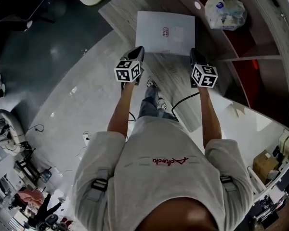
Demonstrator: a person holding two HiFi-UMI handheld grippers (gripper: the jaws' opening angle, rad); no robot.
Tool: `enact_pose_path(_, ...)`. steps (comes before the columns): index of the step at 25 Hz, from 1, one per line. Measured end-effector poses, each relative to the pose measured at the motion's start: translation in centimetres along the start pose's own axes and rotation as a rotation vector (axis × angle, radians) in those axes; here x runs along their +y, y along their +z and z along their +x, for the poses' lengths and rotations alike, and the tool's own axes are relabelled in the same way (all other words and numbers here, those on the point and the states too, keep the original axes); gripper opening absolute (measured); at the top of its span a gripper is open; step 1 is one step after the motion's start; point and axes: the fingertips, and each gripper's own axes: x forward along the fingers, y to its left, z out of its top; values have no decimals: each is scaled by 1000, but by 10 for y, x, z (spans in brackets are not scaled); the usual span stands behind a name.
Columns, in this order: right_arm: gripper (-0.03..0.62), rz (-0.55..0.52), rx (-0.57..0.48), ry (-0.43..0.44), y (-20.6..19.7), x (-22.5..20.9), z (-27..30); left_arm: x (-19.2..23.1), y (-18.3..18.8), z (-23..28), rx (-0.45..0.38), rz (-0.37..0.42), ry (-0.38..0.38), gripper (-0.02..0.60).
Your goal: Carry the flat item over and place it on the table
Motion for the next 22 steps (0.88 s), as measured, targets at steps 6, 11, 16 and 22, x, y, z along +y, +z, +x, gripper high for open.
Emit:
enact_pose_path(6,5,-21,-54,5,10,11,-27,-23,13,-24,-51,31,-17,2)
enact_pose_path(11,5,-47,-123,14,22,26,-62,-50,25,-51,-112,83,-21,2)
enact_pose_path(16,5,-91,-188,27,32,44,-101,-77,30,-79,-164,107,-32,2)
enact_pose_path(22,5,-134,-253,30,36,57,-143,-106,32,-109,-218,143,-30,2)
